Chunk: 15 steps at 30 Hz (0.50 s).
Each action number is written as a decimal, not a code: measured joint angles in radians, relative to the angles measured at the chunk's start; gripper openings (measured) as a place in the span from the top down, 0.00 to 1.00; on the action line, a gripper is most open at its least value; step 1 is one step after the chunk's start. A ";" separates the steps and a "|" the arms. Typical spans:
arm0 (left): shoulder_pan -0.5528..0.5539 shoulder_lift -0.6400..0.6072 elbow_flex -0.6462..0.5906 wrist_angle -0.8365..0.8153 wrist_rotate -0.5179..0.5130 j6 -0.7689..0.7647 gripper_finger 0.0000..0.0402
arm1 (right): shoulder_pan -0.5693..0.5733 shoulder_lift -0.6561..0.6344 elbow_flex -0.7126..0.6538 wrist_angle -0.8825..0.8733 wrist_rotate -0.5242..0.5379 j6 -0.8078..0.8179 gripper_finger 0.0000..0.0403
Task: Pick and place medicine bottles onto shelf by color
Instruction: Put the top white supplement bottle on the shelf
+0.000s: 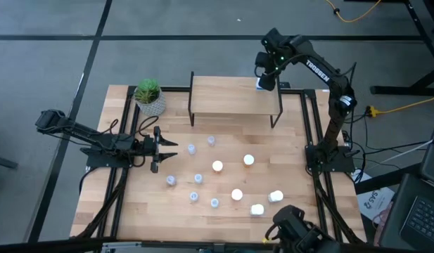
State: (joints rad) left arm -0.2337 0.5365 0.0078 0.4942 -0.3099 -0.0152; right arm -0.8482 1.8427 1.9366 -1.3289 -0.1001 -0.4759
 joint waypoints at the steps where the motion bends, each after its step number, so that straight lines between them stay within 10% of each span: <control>1: 0.000 0.000 0.000 0.000 0.000 0.000 0.59 | 0.000 0.000 0.000 -0.002 0.000 0.000 0.41; 15: 0.000 0.000 0.000 0.000 0.000 0.000 0.59 | 0.002 -0.047 0.000 0.034 0.002 0.026 0.30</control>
State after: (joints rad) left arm -0.2337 0.5362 0.0082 0.4942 -0.3099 -0.0151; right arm -0.8459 1.7953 1.9366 -1.2948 -0.0986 -0.4496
